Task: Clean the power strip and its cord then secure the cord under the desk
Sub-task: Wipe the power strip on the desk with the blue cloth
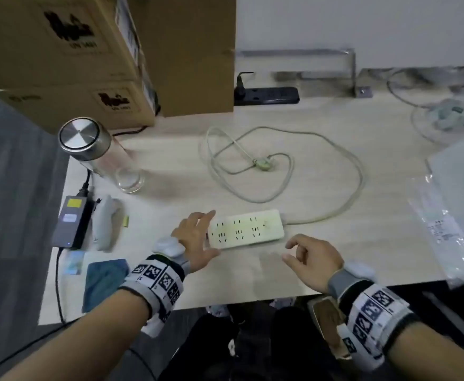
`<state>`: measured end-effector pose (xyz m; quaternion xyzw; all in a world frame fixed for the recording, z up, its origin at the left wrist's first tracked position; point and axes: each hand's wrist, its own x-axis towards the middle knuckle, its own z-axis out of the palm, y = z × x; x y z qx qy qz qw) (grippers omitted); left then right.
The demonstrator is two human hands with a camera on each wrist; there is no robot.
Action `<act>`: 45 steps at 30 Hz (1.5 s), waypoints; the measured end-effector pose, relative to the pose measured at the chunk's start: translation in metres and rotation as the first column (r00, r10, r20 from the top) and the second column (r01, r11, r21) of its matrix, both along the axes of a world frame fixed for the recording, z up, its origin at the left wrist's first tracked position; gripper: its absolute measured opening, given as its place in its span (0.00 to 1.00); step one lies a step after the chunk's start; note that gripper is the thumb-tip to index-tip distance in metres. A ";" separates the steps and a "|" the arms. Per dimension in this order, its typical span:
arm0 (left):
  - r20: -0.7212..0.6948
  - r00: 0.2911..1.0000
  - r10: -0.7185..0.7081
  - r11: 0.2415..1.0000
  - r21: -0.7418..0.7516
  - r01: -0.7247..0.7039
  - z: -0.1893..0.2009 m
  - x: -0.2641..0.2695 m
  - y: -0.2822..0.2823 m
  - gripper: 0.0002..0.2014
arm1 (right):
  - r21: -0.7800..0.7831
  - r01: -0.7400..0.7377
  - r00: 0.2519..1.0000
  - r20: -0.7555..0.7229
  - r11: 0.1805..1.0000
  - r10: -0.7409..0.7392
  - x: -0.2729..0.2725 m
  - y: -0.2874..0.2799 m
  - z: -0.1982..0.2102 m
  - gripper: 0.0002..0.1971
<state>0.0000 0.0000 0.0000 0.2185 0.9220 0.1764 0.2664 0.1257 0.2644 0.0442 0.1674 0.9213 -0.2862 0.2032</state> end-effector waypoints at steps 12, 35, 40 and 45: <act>-0.072 0.994 -0.084 0.985 -0.157 0.072 -0.022 0.006 0.023 0.43 | 0.078 -0.199 0.980 0.011 0.977 0.199 -0.028 -0.011 -0.036 0.34; 0.139 0.988 -0.061 0.719 -0.680 0.141 0.014 -0.009 -0.125 0.10 | 0.104 -0.303 0.945 -0.093 0.947 0.313 -0.060 -0.020 -0.042 0.28; 0.251 0.965 -0.071 0.987 -0.119 0.104 0.040 -0.023 -0.058 0.04 | -0.075 -0.267 0.960 -0.110 0.961 0.258 -0.068 -0.030 -0.024 0.32; 0.565 0.812 -0.147 0.846 0.497 -0.192 0.067 -0.031 0.026 0.09 | -0.416 -0.194 0.980 -0.124 0.888 0.155 -0.078 -0.042 0.009 0.38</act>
